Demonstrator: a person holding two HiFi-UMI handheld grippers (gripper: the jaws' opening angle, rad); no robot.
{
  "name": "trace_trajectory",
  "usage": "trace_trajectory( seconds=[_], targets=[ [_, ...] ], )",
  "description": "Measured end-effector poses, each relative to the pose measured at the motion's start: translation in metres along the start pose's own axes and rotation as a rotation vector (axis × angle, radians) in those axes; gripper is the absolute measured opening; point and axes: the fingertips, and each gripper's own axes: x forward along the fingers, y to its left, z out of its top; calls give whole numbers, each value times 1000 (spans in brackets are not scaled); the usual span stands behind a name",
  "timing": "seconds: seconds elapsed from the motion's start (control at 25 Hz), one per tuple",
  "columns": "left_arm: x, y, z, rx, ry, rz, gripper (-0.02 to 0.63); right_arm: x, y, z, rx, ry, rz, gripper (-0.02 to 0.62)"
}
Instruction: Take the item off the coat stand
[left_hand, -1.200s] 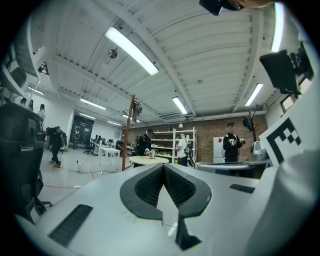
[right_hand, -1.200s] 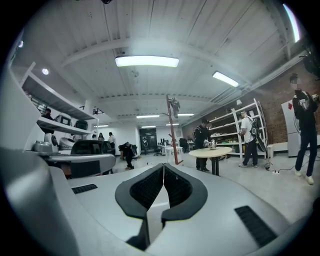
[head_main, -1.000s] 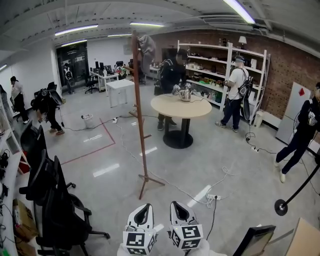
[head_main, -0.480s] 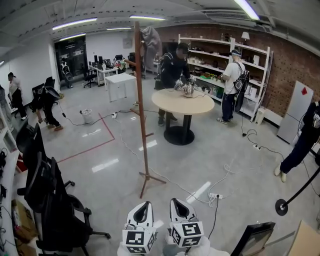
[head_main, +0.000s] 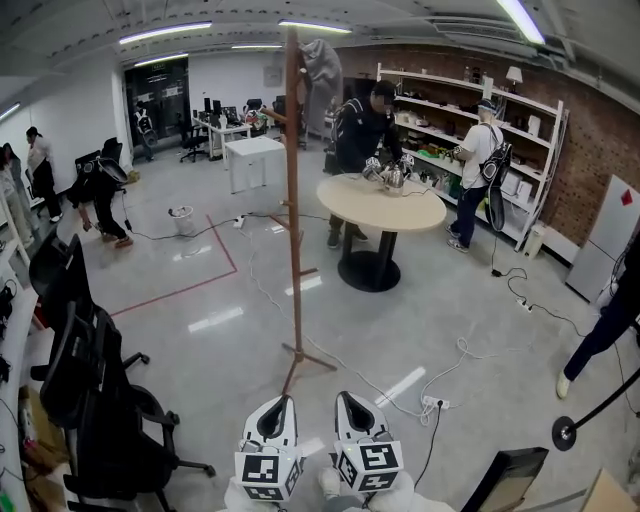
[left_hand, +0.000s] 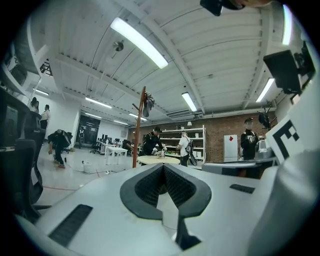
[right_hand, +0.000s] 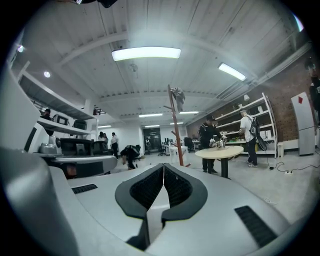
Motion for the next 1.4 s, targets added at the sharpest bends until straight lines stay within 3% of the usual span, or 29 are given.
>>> trace_trajectory(
  seconds=[0.84,1.4],
  targets=[
    [156,17,28,1,-44,23,0,140,-70,35,-39,-17,77,11],
    [210,31,22,-6,-26,49,0,194,-98,26,-34,19,103,11]
  ],
)
